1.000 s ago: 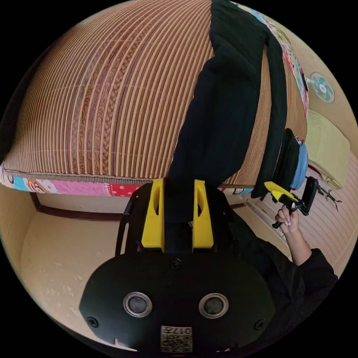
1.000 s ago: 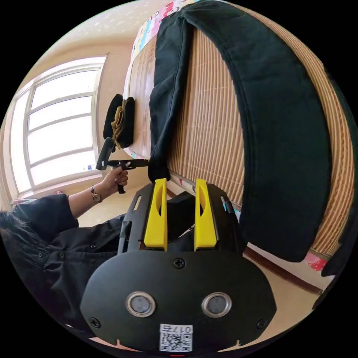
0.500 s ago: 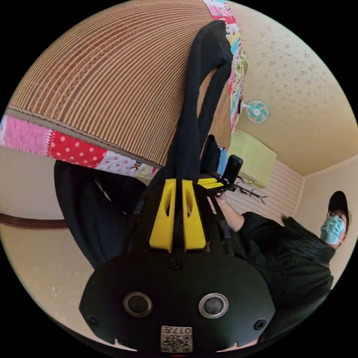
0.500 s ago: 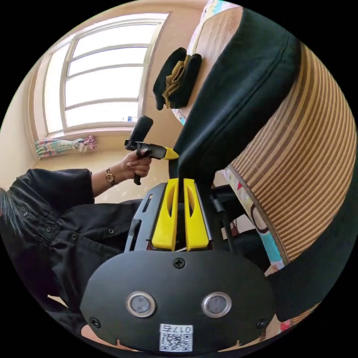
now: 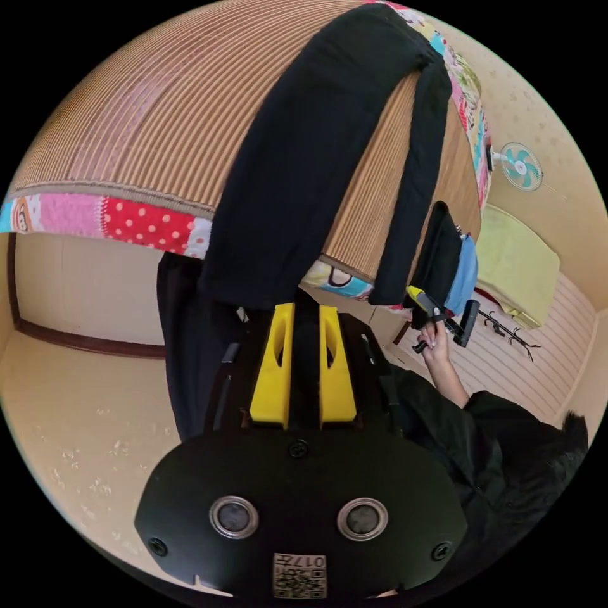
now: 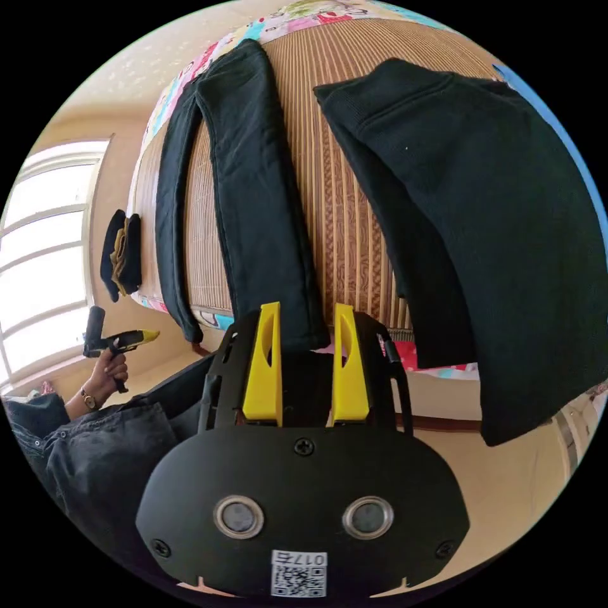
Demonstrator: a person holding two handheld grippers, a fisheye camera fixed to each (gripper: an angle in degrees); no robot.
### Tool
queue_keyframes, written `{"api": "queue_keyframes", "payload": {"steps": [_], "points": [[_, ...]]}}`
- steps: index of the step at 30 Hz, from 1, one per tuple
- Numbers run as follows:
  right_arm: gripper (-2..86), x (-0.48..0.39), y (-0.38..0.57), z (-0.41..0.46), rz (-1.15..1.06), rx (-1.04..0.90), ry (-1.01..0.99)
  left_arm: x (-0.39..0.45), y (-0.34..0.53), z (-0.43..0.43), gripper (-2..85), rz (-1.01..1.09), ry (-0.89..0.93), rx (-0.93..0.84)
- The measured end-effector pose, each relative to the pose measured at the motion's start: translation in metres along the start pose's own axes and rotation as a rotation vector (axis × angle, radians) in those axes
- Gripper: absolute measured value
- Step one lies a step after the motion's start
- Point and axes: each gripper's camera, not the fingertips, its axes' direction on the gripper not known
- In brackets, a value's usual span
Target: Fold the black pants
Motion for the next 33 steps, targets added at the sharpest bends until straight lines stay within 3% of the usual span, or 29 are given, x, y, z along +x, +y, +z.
{"api": "queue_keyframes", "payload": {"steps": [4, 10, 12, 16, 19, 24, 27, 33], "points": [[4.8, -0.008, 0.024, -0.024, -0.025, 0.053, 0.013, 0.080, -0.019, 0.009, 9.4, 0.177, 0.091, -0.025], [3.7, -0.112, 0.071, -0.105, -0.403, 0.155, -0.200, 0.191, -0.033, 0.047, 16.1, 0.400, 0.005, -0.155], [4.0, -0.140, 0.075, -0.110, -0.521, 0.099, -0.248, 0.201, -0.031, 0.059, 13.4, 0.365, -0.100, -0.209], [5.6, -0.124, 0.050, -0.100, -0.693, -0.091, -0.087, 0.185, -0.005, 0.058, 4.0, 0.334, -0.209, -0.164], [8.3, -0.088, -0.021, -0.120, -0.592, -0.081, -0.080, 0.160, 0.015, 0.037, 3.6, 0.299, -0.037, -0.087], [13.6, -0.035, -0.211, -0.148, -0.280, 0.189, -0.346, 0.129, 0.041, 0.011, 3.4, 0.237, 0.094, -0.029], [14.1, -0.019, -0.303, -0.135, -0.132, 0.241, -0.328, 0.110, 0.055, -0.006, 3.4, 0.226, 0.191, 0.032], [9.5, -0.026, -0.385, -0.127, 0.032, 0.415, -0.409, 0.056, 0.069, -0.019, 3.0, 0.170, 0.429, 0.064]]}}
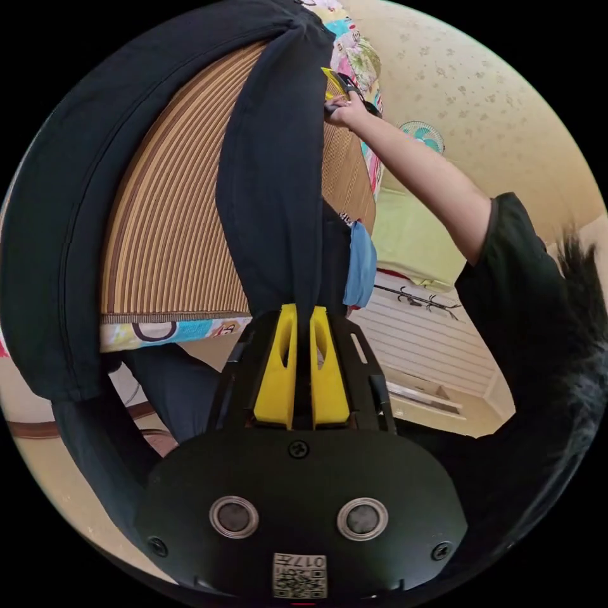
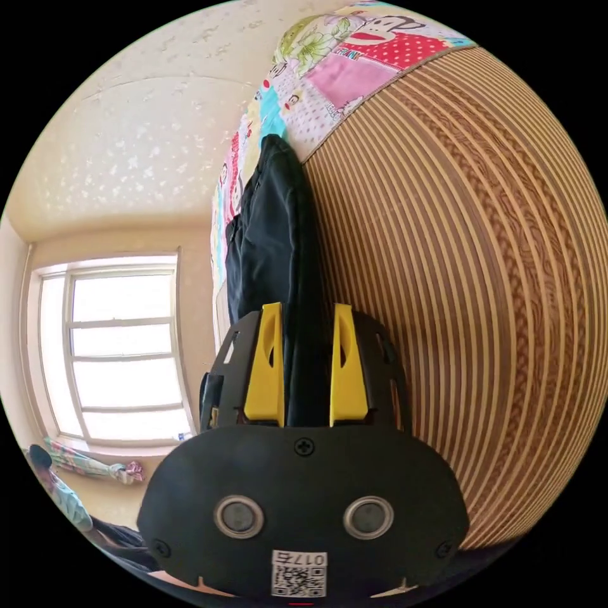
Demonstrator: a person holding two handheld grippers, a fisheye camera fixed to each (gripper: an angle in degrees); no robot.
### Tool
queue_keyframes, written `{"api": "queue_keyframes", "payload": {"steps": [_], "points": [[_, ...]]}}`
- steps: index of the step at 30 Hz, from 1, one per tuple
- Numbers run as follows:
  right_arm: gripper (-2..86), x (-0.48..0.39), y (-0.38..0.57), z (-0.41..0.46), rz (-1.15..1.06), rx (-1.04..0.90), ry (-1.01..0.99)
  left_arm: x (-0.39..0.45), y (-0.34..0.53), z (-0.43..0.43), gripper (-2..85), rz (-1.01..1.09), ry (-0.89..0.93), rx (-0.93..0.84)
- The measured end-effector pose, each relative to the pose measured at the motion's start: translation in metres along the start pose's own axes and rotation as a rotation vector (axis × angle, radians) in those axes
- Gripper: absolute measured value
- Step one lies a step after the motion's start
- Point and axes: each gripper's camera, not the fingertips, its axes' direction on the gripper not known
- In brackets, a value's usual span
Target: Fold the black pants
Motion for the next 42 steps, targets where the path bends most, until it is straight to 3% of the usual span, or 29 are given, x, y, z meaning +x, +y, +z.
{"api": "queue_keyframes", "payload": {"steps": [2, 6, 8, 10, 16, 19, 22, 24, 27, 33, 35, 37, 39, 42], "points": [[7.8, -0.011, -0.006, 0.005, 0.030, 0.060, -0.077, -0.006, 0.007, -0.014, 2.6, 0.022, 0.064, 0.017], [4.8, -0.049, 0.013, 0.033, -0.010, 0.188, -0.532, -0.032, 0.033, -0.069, 2.0, -0.036, 0.292, 0.114], [4.3, -0.077, 0.027, 0.062, -0.062, 0.168, -0.584, -0.041, 0.045, -0.098, 2.0, -0.072, 0.367, 0.148], [4.3, -0.103, 0.043, 0.101, -0.093, 0.113, -0.585, -0.051, 0.058, -0.134, 2.1, -0.122, 0.318, 0.162], [6.5, -0.110, 0.107, 0.211, -0.088, -0.131, -0.483, -0.103, 0.074, -0.208, 3.9, -0.279, -0.022, 0.142], [7.7, -0.112, 0.155, 0.196, -0.197, -0.219, -0.453, -0.120, 0.069, -0.226, 5.9, -0.278, -0.058, 0.041], [8.6, -0.114, 0.231, 0.156, -0.361, -0.361, -0.214, -0.124, 0.060, -0.233, 9.3, -0.237, -0.035, -0.055], [8.9, -0.099, 0.303, 0.123, -0.401, -0.401, 0.003, -0.118, 0.052, -0.244, 9.9, -0.200, -0.053, -0.040], [9.0, -0.069, 0.388, 0.097, -0.363, -0.415, 0.134, -0.101, 0.032, -0.262, 10.0, -0.113, -0.096, 0.034], [8.0, -0.033, 0.508, 0.112, -0.203, -0.489, 0.088, -0.074, -0.003, -0.210, 4.9, 0.041, -0.260, -0.098], [6.0, -0.032, 0.531, 0.112, -0.173, -0.499, 0.097, -0.065, 0.007, -0.200, 3.3, 0.063, -0.233, -0.065], [4.2, -0.039, 0.544, 0.092, -0.178, -0.437, 0.035, -0.050, 0.023, -0.196, 2.4, 0.115, -0.098, -0.026], [3.4, -0.041, 0.551, 0.063, -0.154, -0.342, -0.024, -0.049, 0.033, -0.191, 2.1, 0.092, -0.091, -0.024], [3.5, -0.023, 0.555, 0.070, -0.160, -0.406, 0.096, -0.066, 0.036, -0.175, 1.8, -0.002, -0.252, -0.106]]}}
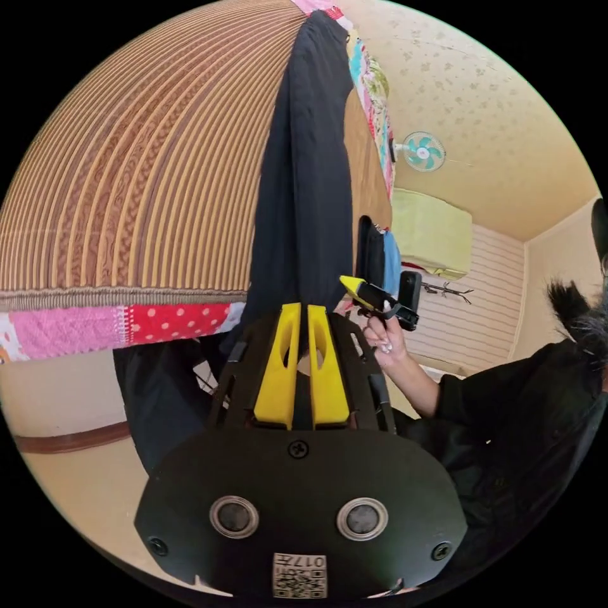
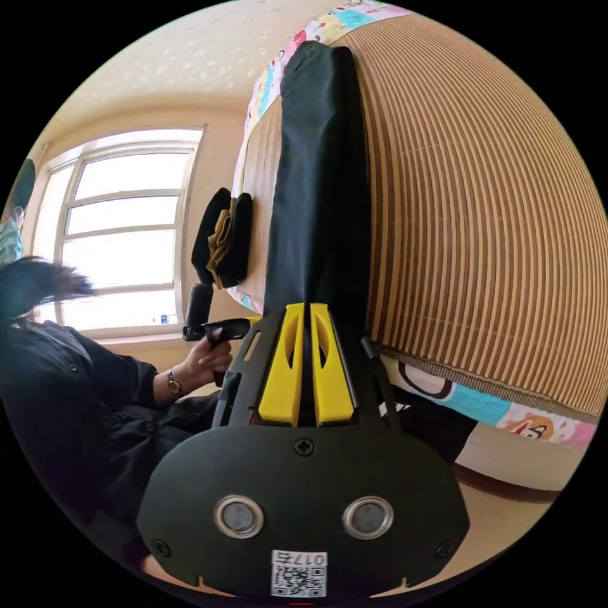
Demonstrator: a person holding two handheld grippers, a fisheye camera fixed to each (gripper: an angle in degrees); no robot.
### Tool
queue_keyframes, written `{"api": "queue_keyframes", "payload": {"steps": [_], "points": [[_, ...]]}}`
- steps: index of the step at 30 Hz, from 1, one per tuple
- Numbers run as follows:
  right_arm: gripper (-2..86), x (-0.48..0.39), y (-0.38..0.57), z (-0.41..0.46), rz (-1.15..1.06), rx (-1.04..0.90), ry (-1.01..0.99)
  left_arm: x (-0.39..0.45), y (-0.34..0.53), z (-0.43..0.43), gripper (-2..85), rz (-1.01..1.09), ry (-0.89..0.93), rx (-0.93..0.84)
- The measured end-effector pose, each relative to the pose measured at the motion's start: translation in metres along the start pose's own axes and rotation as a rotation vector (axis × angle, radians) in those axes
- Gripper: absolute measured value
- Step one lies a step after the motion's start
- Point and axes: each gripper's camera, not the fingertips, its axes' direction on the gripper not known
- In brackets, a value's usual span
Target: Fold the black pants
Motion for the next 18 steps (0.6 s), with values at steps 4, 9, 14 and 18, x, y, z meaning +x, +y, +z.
{"api": "queue_keyframes", "payload": {"steps": [4, 9, 14, 18], "points": [[5.4, 0.020, -0.021, 0.001, 0.007, -0.083, -0.087, -0.005, -0.016, -0.005, 6.7, -0.010, -0.048, -0.024], [10.9, 0.049, -0.077, -0.037, 0.008, 0.071, -0.120, 0.003, -0.066, -0.044, 12.5, 0.102, 0.020, 0.154], [12.4, 0.091, -0.163, -0.025, 0.034, 0.057, -0.411, -0.018, -0.154, -0.034, 13.7, 0.053, 0.271, 0.126], [8.4, 0.085, -0.216, -0.002, 0.015, -0.054, -0.474, -0.010, -0.201, -0.018, 8.4, 0.048, 0.259, 0.074]]}}
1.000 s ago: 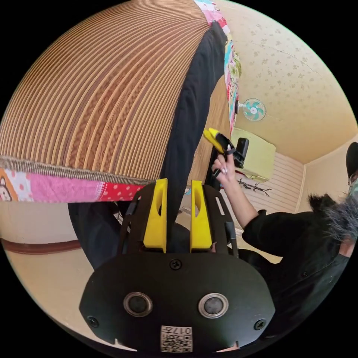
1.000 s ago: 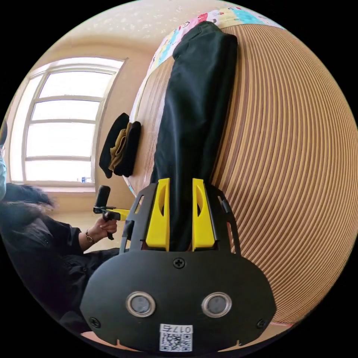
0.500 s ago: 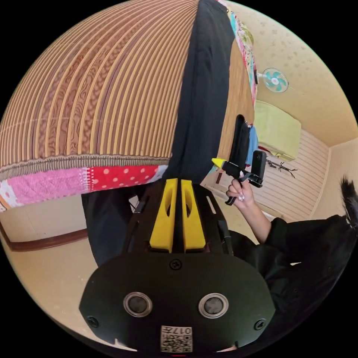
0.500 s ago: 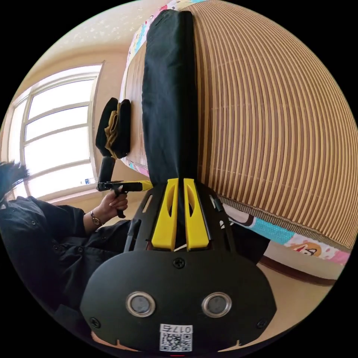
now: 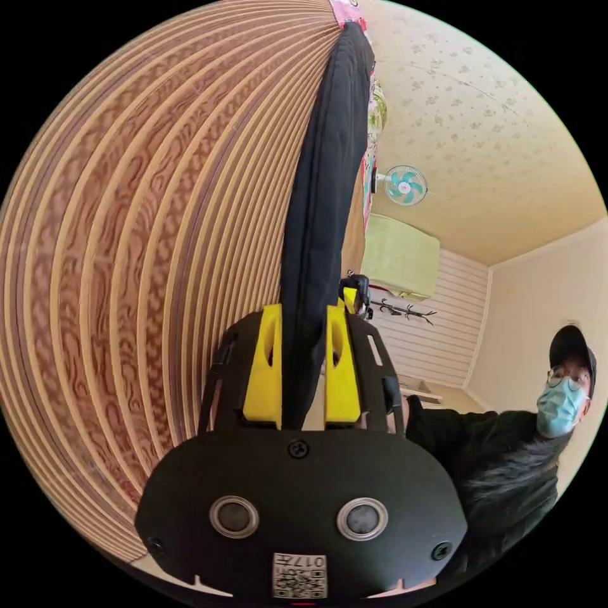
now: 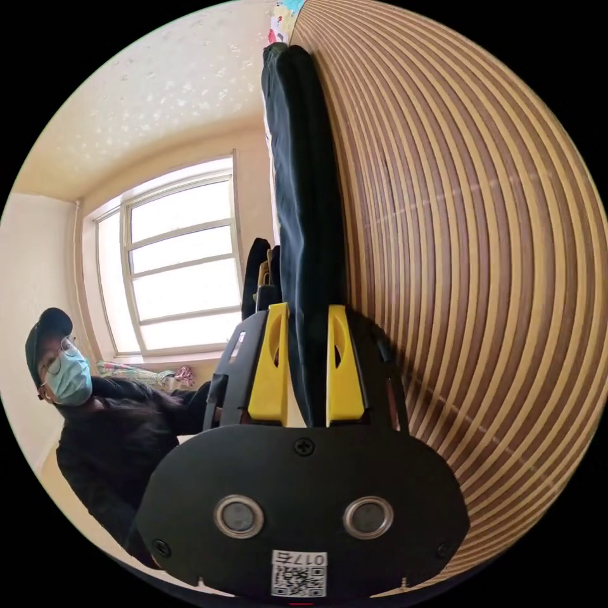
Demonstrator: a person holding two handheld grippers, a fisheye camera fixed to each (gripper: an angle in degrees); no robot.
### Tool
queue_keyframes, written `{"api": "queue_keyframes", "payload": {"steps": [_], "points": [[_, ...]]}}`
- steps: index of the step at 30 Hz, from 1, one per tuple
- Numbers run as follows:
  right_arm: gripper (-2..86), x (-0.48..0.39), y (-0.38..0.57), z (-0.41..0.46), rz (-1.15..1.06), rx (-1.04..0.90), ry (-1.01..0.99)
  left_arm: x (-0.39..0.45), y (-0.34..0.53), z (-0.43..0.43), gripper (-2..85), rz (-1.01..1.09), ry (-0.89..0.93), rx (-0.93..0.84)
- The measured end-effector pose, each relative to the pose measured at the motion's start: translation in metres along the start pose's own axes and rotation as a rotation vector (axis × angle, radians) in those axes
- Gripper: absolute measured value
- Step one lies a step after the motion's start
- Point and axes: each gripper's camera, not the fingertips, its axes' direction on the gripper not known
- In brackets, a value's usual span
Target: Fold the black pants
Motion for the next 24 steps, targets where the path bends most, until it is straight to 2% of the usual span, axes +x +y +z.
{"api": "queue_keyframes", "payload": {"steps": [3, 7, 12, 16, 20, 24], "points": [[5.6, -0.025, 0.004, 0.003, -0.033, -0.020, -0.026, 0.012, 0.000, 0.007, 6.3, 0.030, 0.062, -0.026], [3.4, -0.095, 0.050, -0.018, -0.173, 0.080, -0.216, 0.098, 0.065, -0.037, 5.1, 0.373, 0.262, 0.131], [1.8, -0.267, 0.139, -0.019, -0.521, 0.054, -0.336, 0.279, 0.187, -0.084, 5.0, 0.750, 0.160, 0.217], [1.2, -0.383, 0.182, -0.027, -0.754, 0.034, -0.304, 0.418, 0.260, -0.114, 5.3, 0.975, 0.073, 0.230], [0.8, -0.476, 0.193, -0.035, -0.936, 0.058, -0.213, 0.491, 0.273, -0.128, 5.4, 1.053, 0.050, 0.297], [0.7, -0.486, 0.152, -0.038, -0.912, 0.115, -0.147, 0.506, 0.231, -0.121, 5.3, 0.996, 0.027, 0.360]]}}
